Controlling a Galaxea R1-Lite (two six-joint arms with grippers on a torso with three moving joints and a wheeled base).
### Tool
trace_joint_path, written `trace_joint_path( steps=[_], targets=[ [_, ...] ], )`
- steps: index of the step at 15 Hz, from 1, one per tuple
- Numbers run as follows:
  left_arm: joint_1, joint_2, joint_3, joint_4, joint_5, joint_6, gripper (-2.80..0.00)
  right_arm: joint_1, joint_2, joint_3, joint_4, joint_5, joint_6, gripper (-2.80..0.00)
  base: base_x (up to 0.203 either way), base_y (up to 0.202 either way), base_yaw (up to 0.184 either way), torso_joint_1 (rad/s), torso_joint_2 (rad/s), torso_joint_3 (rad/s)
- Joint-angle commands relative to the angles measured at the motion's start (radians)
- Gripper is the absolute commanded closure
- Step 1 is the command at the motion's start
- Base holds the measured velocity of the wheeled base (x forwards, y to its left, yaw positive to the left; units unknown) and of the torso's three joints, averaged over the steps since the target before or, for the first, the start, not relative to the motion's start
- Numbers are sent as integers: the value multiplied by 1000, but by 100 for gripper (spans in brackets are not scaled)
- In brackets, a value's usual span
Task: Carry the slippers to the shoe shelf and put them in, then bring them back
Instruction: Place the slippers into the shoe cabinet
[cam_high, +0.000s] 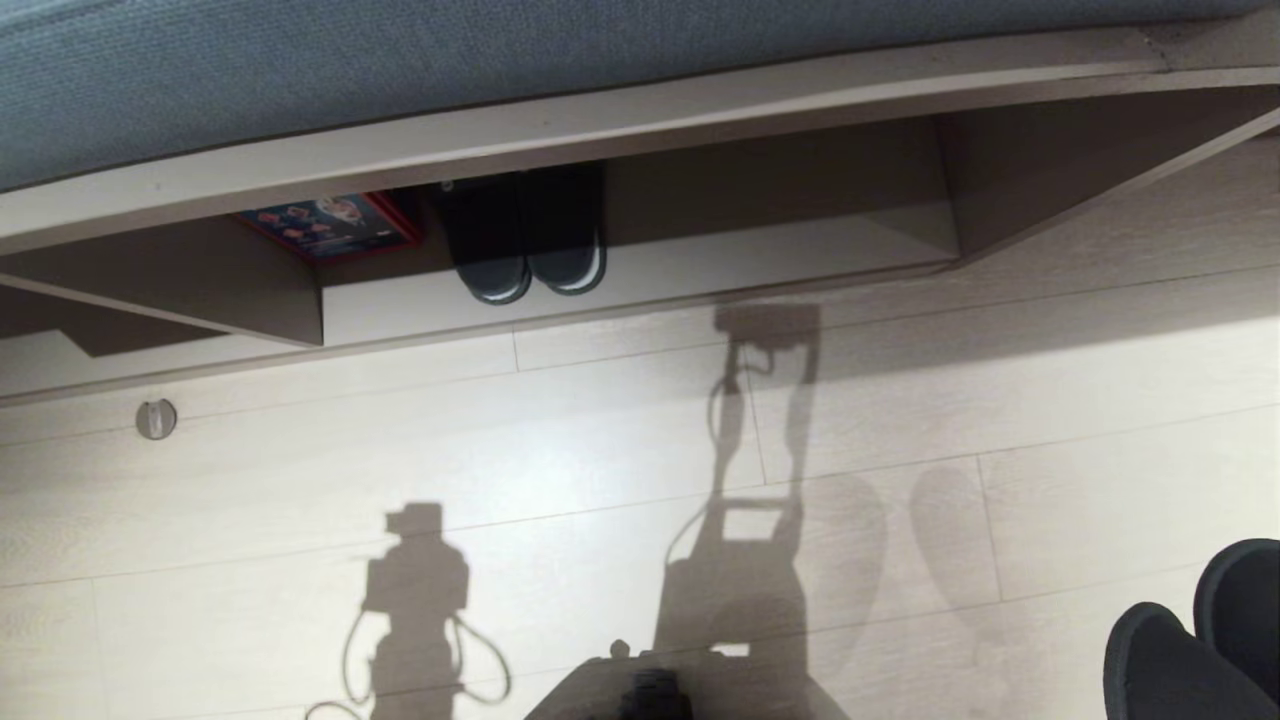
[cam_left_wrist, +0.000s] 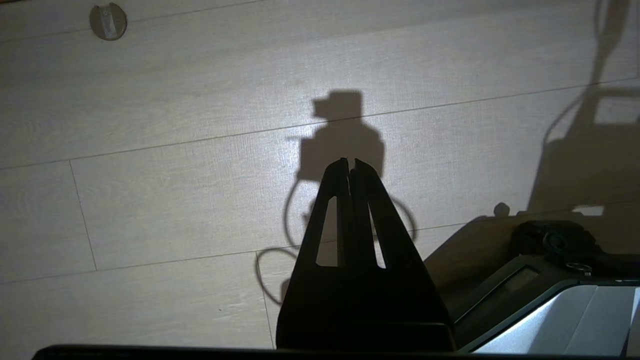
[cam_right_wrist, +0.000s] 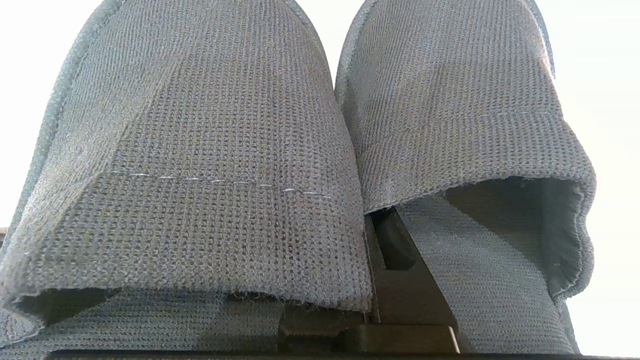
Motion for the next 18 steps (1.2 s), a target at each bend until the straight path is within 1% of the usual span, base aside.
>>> trace_joint_path(
  steps=[1,16,18],
  targets=[
    [0,1,2,0,0,0,0,0,0,2,-1,4,-3,0,0,0,0,7,2,-193],
    [0,1,2,0,0,-1,0,0,0,2,-1,-7,15,0,0,0,0,3,3,-198],
    [0,1,2,0,0,-1,0,0,0,0,-1,-16,42,0,0,0,0,1,3,-197]
  ],
)
